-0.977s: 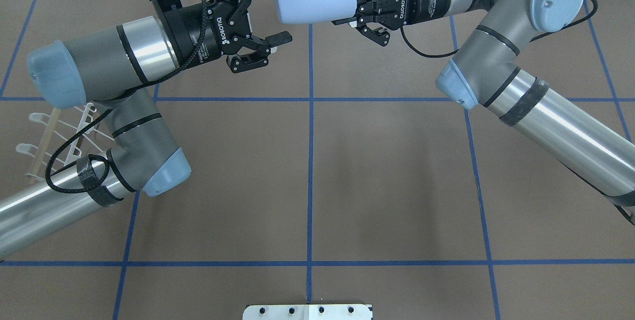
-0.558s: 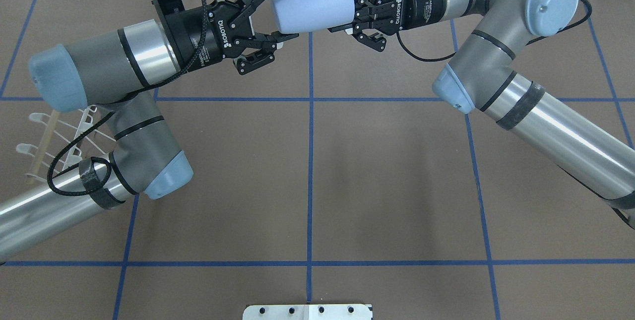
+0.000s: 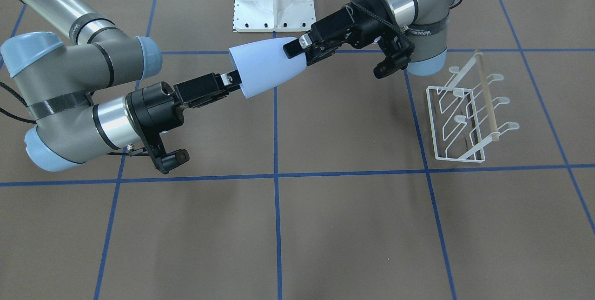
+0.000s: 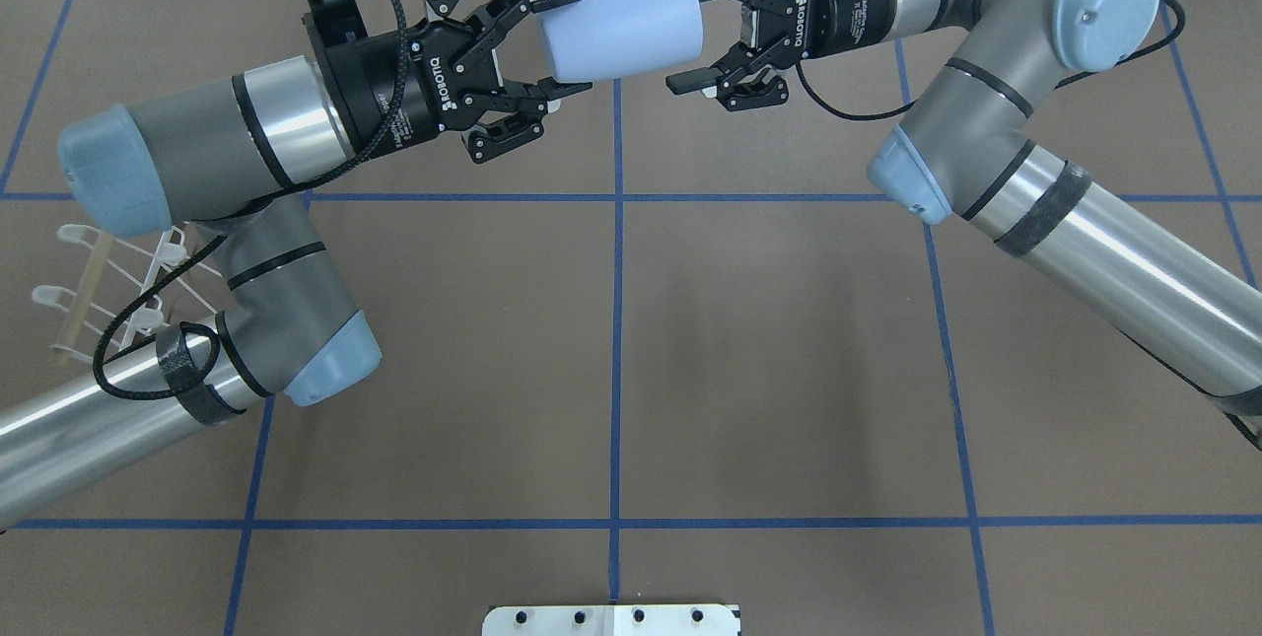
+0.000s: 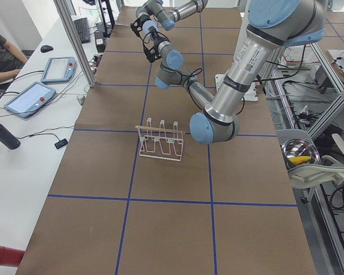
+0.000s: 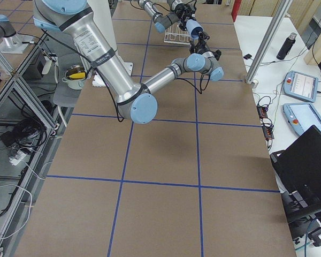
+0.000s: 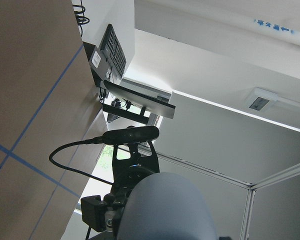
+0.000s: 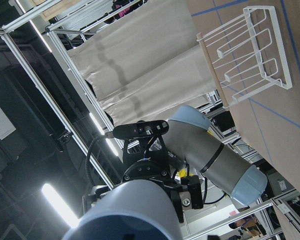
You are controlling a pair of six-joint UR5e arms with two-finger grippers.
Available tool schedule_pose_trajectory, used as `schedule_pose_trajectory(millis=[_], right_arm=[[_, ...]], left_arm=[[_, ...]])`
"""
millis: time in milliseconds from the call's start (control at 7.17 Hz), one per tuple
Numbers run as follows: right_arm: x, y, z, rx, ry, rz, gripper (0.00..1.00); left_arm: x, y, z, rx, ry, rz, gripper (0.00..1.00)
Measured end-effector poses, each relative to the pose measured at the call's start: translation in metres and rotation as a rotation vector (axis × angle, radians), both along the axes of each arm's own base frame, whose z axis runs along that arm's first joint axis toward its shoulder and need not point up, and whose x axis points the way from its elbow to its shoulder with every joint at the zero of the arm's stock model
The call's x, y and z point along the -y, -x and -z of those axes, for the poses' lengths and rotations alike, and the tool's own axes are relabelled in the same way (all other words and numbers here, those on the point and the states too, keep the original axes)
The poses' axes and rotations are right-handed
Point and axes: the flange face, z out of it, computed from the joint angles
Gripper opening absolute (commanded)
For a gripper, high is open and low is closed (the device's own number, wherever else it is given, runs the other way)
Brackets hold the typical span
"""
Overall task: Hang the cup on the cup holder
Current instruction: 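Close the left gripper on the cup base while the right gripper releases it, then carry the cup with the left gripper toward the rack while the right gripper withdraws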
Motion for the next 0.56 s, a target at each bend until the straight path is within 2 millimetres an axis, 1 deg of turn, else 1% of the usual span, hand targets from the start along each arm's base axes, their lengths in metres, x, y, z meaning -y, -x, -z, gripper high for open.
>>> schedule_pose_trajectory(millis=[140, 279, 419, 558], right_arm=[[0.005, -0.026, -0.011, -0.027, -0.043, -0.051, 1.00], [0.012, -0.057, -0.024, -0.090, -0.116, -0.110, 1.00], [0.021, -0.090, -0.037, -0.182, -0.195, -0.160, 1.00], [0.030, -0.120, -0.050, -0.268, -0.247, -0.197, 0.97]], left_arm=[[-0.002, 0.007, -0.012, -0.006, -0.007, 0.005, 0.00], [-0.004, 0.015, -0.027, -0.010, -0.016, 0.015, 0.00], [0.000, 0.026, -0.038, -0.007, -0.022, 0.035, 0.00], [0.010, 0.043, -0.049, 0.007, -0.019, 0.064, 0.00]])
